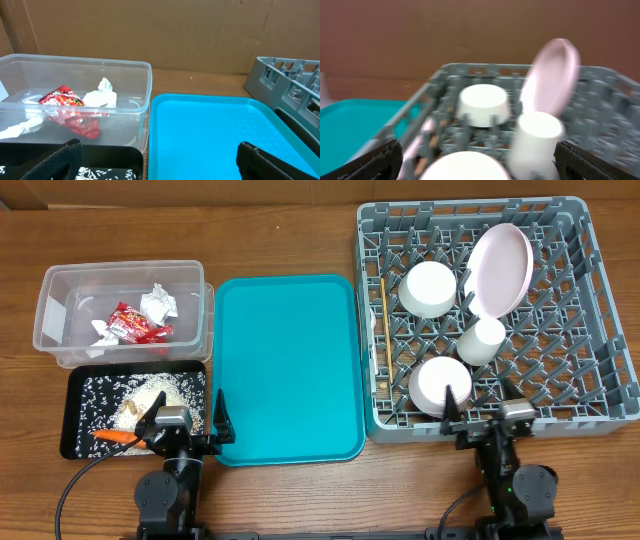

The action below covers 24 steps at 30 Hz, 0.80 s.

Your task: Sort waste into correct bins and load items into the dishwasher

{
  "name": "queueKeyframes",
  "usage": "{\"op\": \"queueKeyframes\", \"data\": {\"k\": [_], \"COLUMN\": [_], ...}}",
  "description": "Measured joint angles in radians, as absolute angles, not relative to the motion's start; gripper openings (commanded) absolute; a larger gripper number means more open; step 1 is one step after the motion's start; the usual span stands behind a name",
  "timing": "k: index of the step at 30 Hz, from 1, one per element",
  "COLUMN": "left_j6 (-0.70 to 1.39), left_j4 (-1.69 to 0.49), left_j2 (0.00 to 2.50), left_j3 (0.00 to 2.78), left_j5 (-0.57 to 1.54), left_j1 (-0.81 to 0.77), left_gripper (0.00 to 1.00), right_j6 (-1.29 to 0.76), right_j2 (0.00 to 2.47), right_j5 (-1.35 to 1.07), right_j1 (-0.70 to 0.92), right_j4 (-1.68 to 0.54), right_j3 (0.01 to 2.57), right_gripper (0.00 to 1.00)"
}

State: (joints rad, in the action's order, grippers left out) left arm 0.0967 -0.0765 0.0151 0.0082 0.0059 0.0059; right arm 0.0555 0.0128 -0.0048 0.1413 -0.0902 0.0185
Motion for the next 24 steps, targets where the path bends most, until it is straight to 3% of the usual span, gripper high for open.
{"op": "queueKeyframes", "data": {"k": [7,24], "left_j6": [0.097,0.097], "left_j4": [-0.076,-0.076], "left_j2": [0.015,0.015], "left_j3": [0.008,0.008], "left_j5": [0.006,0.006], "left_j1": [0.006,0.006], "left_gripper": [1.0,1.0], "right_j6": [0.056,0.056], "right_j2": [0.013,0.013], "right_j5": [-0.004,-0.003], "right_j1": [0.274,0.278], "right_j4": [-0.09,-0.09], "right_j3": [0.019,0.019], "right_gripper": [1.0,1.0]}}
